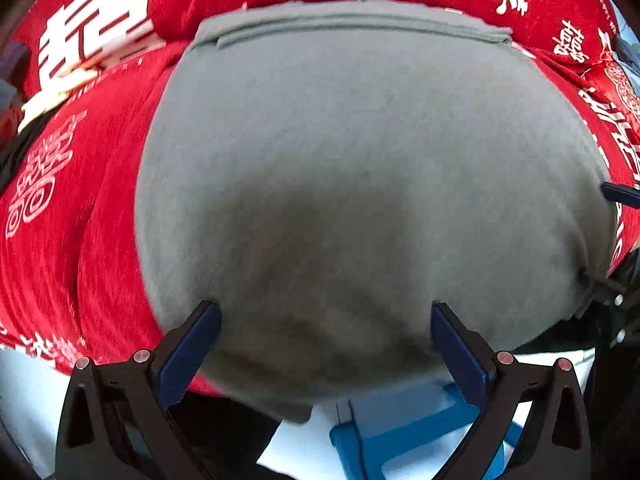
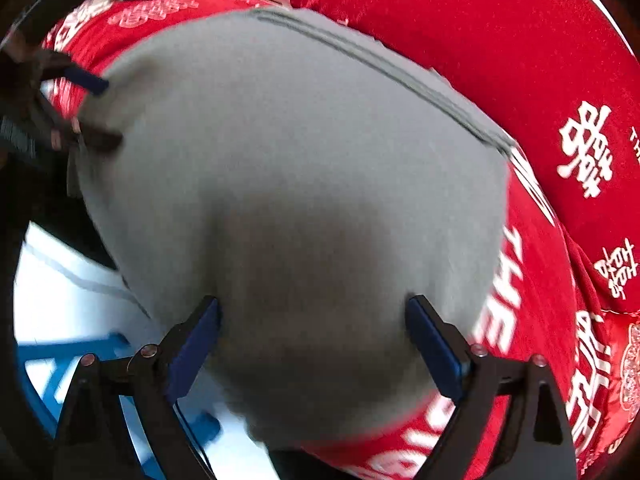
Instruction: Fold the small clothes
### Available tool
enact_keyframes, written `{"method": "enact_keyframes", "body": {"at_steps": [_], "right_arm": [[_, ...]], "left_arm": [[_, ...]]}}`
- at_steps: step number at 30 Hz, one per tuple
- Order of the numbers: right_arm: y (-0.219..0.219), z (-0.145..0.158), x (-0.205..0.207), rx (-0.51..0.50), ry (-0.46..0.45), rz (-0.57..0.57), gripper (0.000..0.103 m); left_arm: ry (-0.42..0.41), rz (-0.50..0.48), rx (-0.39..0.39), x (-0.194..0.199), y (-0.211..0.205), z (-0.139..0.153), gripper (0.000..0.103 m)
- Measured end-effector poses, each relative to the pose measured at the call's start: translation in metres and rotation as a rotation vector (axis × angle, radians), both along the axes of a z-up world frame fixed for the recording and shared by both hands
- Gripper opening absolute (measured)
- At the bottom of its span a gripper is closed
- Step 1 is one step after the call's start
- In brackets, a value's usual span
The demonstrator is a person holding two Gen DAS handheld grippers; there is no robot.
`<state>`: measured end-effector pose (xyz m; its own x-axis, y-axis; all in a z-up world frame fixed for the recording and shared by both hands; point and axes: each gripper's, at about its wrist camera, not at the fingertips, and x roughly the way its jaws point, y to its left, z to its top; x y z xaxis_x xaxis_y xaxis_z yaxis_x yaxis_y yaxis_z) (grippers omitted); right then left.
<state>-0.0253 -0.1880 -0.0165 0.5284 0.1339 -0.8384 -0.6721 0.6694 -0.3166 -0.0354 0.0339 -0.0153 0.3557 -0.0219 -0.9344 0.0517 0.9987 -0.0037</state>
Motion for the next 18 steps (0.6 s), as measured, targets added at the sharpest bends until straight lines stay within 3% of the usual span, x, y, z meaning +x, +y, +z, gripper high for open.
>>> {"method": "enact_keyframes", "body": {"at_steps": [3, 6, 10, 13, 14, 16, 18], "right_arm": [[-0.016, -0.002, -0.009, -0.067, -0.011, 0.012, 0.094], [-0.022, -0.005, -0.009, -0.182, -0.023, -0.029, 0.094], [-0.017, 0.015, -0.017, -0.103, -0.061, -0.019, 0.094], [0.012, 0.024, -0.025, -0.040, -0.093, 0.015, 0.094], [0.024, 0.022, -0.026, -0.038, -0.113, 0.034, 0.094], [0.042, 0.019, -0.027, -0.045, -0.141, 0.068, 0.094], [0.047, 0.004, -0.026, -0.079, -0.129, 0.076, 0.094]], "left_arm": [[0.059, -0.003, 0.046, -0.007, 0.003, -0.002, 0.103], [0.068, 0.035, 0.182, -0.022, 0.017, -0.001, 0.103], [0.016, 0.121, 0.085, -0.024, 0.047, 0.017, 0.103], [0.004, 0.155, 0.000, -0.014, 0.047, 0.016, 0.103], [0.009, 0.145, -0.016, -0.003, 0.044, 0.010, 0.103], [0.057, 0.128, 0.035, 0.004, 0.035, -0.007, 0.103], [0.073, 0.138, -0.009, -0.002, 0.039, -0.009, 0.103]]}}
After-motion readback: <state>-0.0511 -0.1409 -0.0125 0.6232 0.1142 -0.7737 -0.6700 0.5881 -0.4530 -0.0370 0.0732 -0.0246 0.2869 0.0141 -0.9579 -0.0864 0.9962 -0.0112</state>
